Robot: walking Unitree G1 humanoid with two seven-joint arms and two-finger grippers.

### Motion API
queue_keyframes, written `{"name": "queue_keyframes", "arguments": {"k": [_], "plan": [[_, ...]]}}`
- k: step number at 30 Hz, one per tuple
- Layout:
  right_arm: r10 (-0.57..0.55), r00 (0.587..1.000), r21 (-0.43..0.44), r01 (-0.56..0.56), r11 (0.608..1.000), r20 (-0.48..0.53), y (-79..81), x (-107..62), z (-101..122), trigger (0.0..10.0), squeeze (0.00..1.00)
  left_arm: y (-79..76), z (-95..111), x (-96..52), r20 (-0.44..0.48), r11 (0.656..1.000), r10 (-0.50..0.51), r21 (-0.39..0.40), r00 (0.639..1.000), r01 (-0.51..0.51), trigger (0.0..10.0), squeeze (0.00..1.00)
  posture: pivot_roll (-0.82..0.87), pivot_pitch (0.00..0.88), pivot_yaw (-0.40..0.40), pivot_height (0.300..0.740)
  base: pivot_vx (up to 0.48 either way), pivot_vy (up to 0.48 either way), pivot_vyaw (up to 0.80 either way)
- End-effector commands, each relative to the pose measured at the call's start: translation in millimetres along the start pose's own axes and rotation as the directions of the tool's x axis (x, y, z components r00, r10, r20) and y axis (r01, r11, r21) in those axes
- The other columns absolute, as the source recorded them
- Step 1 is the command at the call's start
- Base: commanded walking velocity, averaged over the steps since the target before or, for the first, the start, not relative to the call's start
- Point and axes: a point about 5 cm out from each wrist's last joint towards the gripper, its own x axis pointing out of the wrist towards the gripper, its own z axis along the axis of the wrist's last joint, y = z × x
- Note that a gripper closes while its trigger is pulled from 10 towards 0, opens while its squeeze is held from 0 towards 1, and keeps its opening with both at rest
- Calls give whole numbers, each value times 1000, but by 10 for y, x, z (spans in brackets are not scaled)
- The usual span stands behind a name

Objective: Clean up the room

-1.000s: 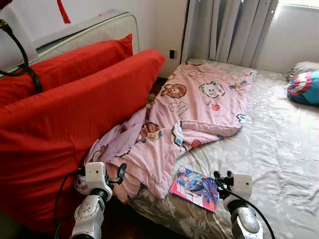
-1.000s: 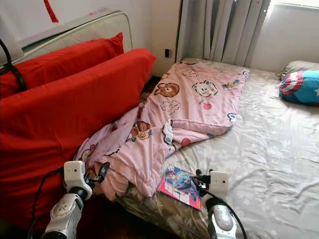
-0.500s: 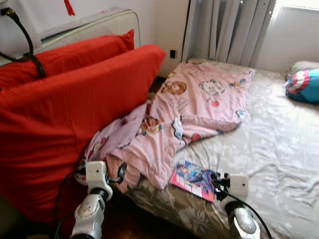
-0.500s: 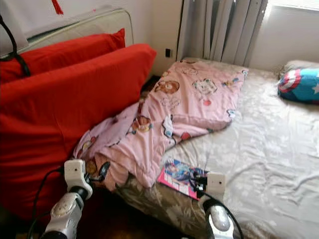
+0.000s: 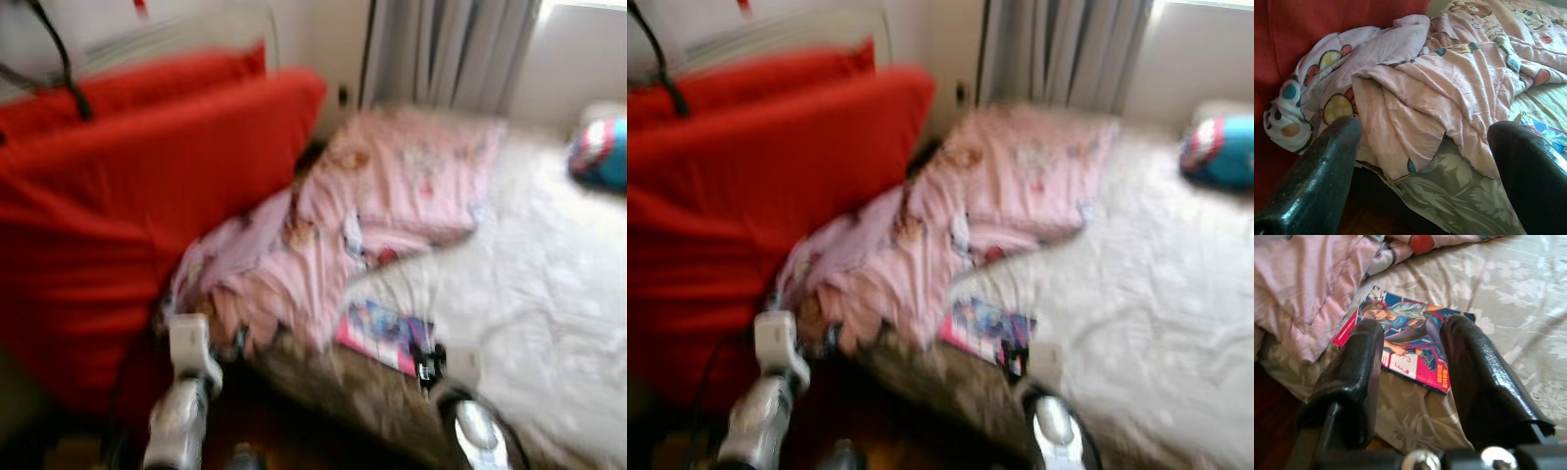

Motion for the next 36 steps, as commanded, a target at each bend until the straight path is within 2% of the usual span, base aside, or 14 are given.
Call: {"name": "queue_keyframes", "arguments": {"k": [1,4,18,36], "plan": [[15,1000,-6,-15,1000,-20,28,3,-22,10000,0,11,51,27,13,1000,3,0,1000,-3,10000,0,-68,0,-23,650,0,0,0],[27,1000,8,-27,1000,6,51,-1,-7,10000,0,27,59,24,16,1000,5,-2,1000,-5,10000,0,-69,0,-23,645,0,0,0],[23,1000,6,-22,1000,-15,84,28,-3,10000,0,88,79,11,25,1000,26,8,999,-26,10000,0,-60,0,-14,645,0,0,0],[29,999,1,-29,1000,-19,110,51,13,10000,0,106,122,40,34,999,37,16,999,-38,10000,0,-59,0,-6,645,320,0,0]]}}
